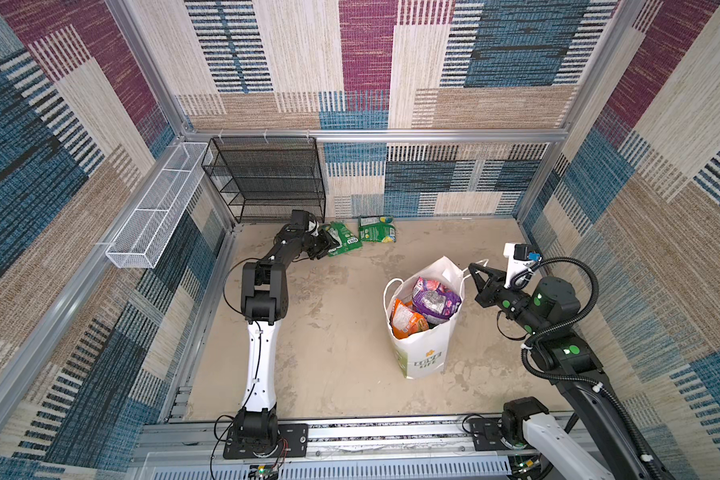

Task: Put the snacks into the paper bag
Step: 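Grasp the nearer green Fox's packet with the left gripper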

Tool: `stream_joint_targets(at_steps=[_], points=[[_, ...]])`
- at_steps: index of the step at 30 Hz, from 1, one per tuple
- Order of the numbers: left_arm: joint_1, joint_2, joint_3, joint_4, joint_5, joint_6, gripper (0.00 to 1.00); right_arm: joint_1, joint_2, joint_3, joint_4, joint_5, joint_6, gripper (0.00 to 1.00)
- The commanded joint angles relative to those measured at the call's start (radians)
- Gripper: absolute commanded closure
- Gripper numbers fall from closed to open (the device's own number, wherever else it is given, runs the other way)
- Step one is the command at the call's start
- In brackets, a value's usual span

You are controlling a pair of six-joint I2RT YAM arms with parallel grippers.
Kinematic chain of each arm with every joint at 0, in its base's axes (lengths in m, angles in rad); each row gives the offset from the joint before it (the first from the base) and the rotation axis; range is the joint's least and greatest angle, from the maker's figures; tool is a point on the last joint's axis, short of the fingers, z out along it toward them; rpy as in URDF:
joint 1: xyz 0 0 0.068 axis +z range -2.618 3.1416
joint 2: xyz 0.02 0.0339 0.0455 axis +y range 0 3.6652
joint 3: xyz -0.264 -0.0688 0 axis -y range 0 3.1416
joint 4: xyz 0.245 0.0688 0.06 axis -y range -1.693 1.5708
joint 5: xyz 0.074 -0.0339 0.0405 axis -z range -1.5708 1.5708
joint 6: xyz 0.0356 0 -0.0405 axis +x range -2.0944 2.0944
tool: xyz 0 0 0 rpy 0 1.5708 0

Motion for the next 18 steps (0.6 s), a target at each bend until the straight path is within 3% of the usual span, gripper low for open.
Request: stream_joint_targets(at_steps=[1,7,12,18], points=[[-0.003,0.016,-0.019,-0.019,-0.036,-0.046,0.61,0.001,0.001,0.003,0.001,0.002,-0.010,0.99],[-0.010,0.000,-0.055,0.019,-0.009,-0.093,0.85,0.001,0.003,0.003,-0.004,0.008,-0.010,0.99],[-0.019,-0.080,-0.166,0.102,0.013,-0.135,0.99,0.000,0.005,0.007,-0.007,0.013,-0.010,0.99],[-0.039,-0.251,-0.363,0.187,0.013,-0.158,1.00,0.000,0.015,0.003,-0.006,0.021,-0.012,0.99]])
